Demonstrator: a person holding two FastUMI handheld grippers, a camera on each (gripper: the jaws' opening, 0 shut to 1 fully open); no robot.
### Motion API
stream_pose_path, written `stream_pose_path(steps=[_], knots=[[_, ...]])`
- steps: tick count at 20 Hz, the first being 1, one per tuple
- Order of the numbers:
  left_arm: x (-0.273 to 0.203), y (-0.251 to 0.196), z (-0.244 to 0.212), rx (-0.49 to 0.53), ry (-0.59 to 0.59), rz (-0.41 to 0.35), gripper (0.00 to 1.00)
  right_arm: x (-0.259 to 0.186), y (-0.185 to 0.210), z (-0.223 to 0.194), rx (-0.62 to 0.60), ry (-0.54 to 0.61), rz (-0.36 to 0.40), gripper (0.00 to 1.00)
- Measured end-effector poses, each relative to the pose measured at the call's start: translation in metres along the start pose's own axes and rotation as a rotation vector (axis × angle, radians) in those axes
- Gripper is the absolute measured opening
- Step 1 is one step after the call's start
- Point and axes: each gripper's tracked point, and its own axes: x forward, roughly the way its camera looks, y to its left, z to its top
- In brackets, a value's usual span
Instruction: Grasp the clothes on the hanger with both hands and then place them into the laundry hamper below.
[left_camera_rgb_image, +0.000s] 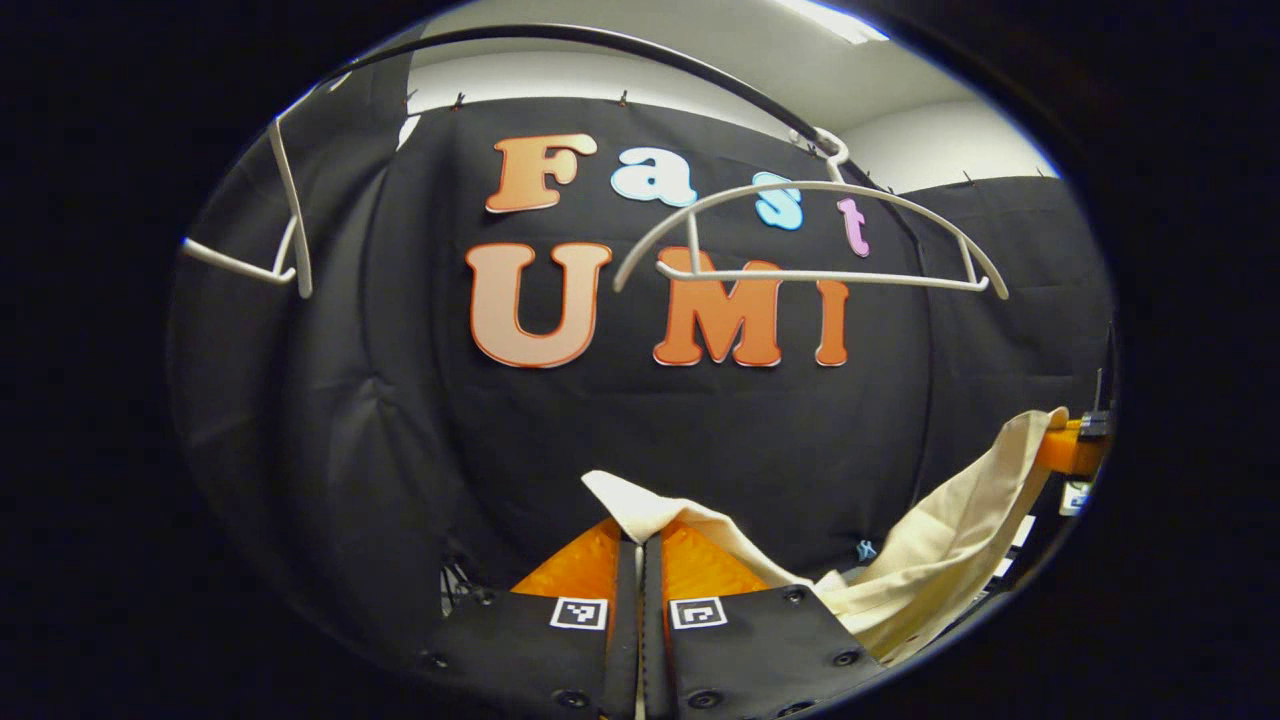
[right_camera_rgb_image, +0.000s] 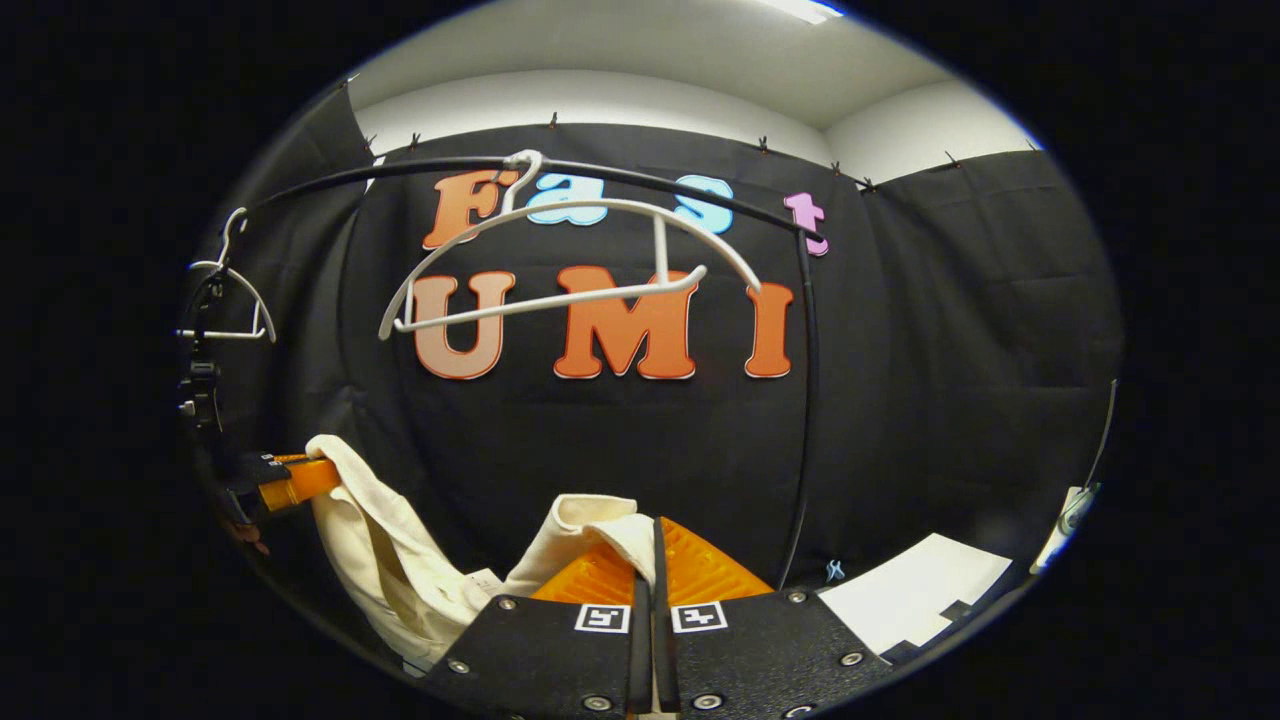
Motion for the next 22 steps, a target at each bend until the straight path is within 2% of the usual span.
stream_pose_path(steps=[4,9,12,16,20,22], knots=[[-0.004,-0.034,-0.044,-0.074,0.128,-0.094,0.09,-0.006,0.031,-0.050,0.039,0.114,0.048,0.01],[-0.020,-0.075,-0.095,-0.108,0.289,-0.176,0.09,-0.016,0.041,-0.109,0.071,0.265,0.056,0.02],[-0.024,-0.082,-0.126,-0.068,0.393,-0.157,0.10,-0.021,0.041,-0.136,0.091,0.347,0.048,0.02],[-0.027,-0.098,-0.162,-0.066,0.514,-0.176,0.09,-0.017,0.028,-0.178,0.103,0.461,-0.015,0.02],[-0.022,-0.102,-0.190,-0.102,0.618,-0.163,0.10,-0.018,0.025,-0.190,0.148,0.501,-0.016,0.06],[-0.024,-0.099,-0.203,-0.093,0.663,-0.148,0.12,-0.021,0.019,-0.197,0.133,0.520,-0.027,0.08]])
